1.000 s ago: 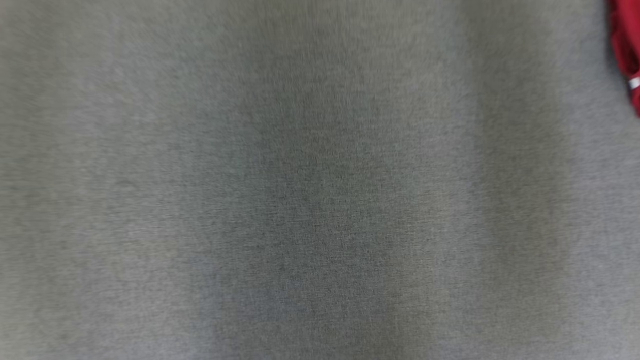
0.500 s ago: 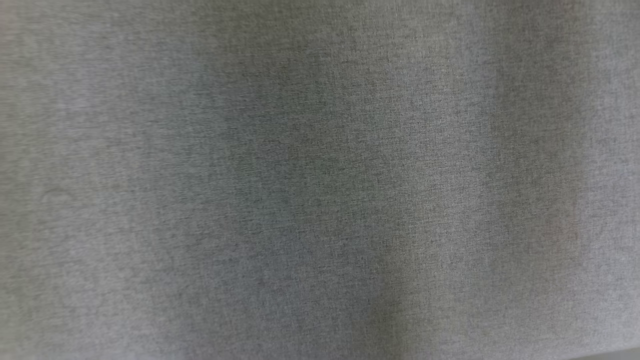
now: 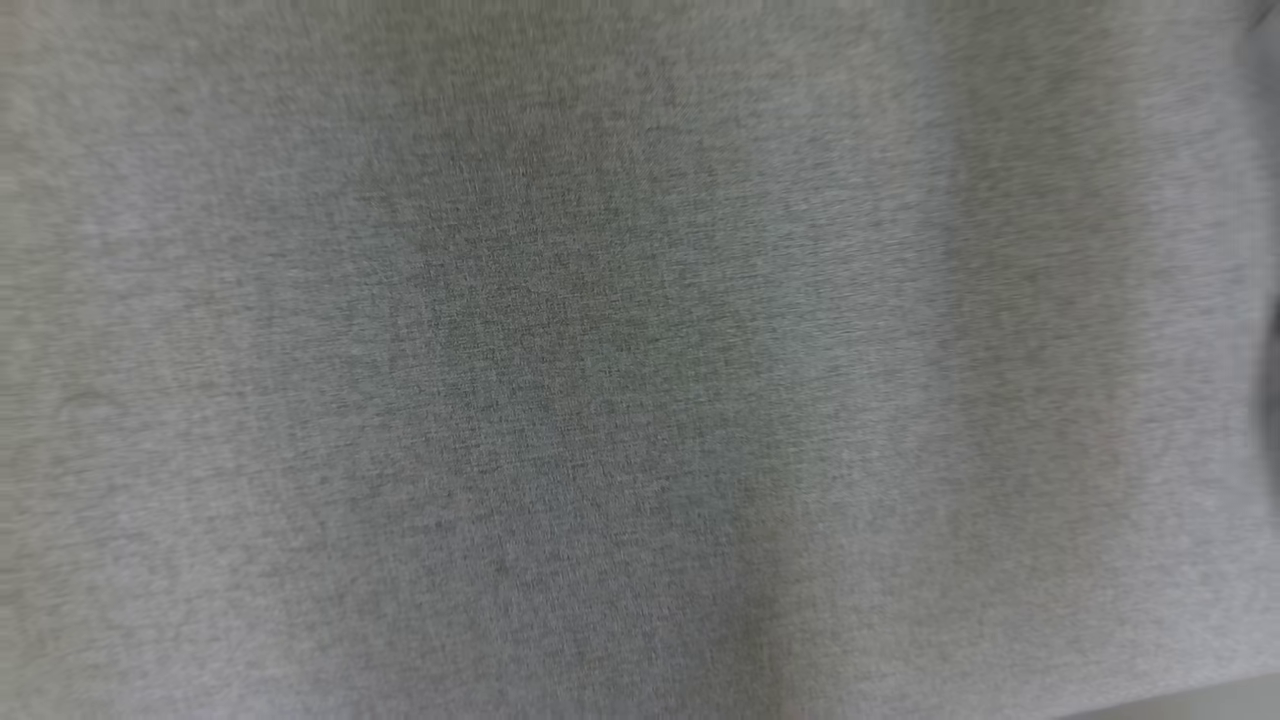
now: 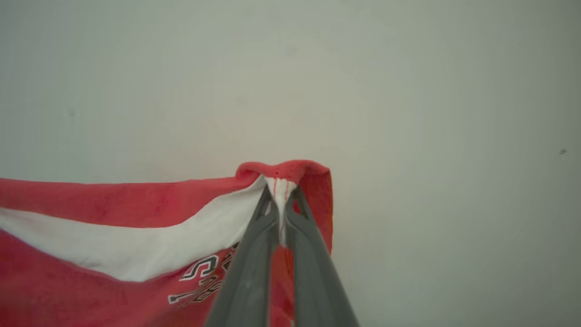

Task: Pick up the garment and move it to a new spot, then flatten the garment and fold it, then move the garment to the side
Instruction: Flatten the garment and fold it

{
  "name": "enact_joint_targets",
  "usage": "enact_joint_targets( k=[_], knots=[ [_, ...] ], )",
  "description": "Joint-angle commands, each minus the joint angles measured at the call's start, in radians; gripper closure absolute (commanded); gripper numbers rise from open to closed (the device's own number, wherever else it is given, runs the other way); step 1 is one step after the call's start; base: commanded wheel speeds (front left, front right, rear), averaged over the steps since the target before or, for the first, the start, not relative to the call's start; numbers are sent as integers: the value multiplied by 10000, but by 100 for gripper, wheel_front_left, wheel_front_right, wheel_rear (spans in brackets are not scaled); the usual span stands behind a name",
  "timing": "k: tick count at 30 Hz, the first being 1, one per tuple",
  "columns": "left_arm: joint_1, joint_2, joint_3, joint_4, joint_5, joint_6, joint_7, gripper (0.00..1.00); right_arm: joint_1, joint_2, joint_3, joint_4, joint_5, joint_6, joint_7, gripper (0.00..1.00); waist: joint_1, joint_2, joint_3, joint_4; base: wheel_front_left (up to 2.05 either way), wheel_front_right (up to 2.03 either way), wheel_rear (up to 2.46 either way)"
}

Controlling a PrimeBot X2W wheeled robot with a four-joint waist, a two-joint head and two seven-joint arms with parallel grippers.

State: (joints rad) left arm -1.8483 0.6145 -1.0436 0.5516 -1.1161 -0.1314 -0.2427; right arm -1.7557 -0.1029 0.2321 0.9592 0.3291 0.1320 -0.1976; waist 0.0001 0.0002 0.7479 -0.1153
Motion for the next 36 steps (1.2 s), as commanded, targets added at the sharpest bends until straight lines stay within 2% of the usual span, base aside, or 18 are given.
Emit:
enact_joint_targets(
  k=[1,5,7,12,14,18,19,21,27,34,36],
  knots=[
    [358,184,-18,-101,4,16,-89,100,408,57,136,-165,188,-31,-95,100,-1,-2,-434,-70,0,0,0],
    [2410,674,34,-1176,17,115,-211,100,2577,-449,1064,-1392,904,-31,-188,100,-1,-2,-1068,-113,0,0,0],
    [3452,841,558,-1929,-109,342,-219,100,3717,-761,1388,-2192,1257,-31,-110,100,-1,-2,-1371,-133,0,0,0],
    [6450,1191,1801,-3862,926,1253,-214,100,6729,-1673,1616,-4293,1829,-31,270,100,-1,-2,-2128,-150,0,0,0],
    [7722,1122,2275,-4497,1180,1545,-209,100,7915,-1934,1488,-5128,1930,-31,471,100,-1,-2,-2422,-137,0,0,0],
    [10079,881,2908,-5328,1837,1795,-208,100,10250,-2203,1199,-6653,1850,-31,987,100,-1,-2,-3099,-69,0,0,0],
    [11176,628,3373,-5613,1976,1892,-209,100,11353,-2248,969,-7307,1822,-31,1274,100,-1,-2,-3468,-54,0,0,0],
    [12211,549,3533,-5710,2374,1866,-209,100,12424,-2268,757,-7919,1774,-31,1603,100,-1,-2,-3840,-25,0,0,0],
    [14741,-163,3925,-5785,2858,1613,-210,100,15403,-2065,-98,-9630,1441,-31,2432,100,-1,-2,-4632,187,0,0,0],
    [16377,-755,3883,-5443,3604,1179,-210,100,18481,-1397,-1256,-10988,1186,-31,2947,100,-1,-2,-5191,590,0,0,0],
    [16552,-814,3866,-5391,3645,1125,-210,100,18860,-1269,-1385,-11125,1131,-31,3003,100,-1,-2,-5234,626,0,0,0]
  ],
)
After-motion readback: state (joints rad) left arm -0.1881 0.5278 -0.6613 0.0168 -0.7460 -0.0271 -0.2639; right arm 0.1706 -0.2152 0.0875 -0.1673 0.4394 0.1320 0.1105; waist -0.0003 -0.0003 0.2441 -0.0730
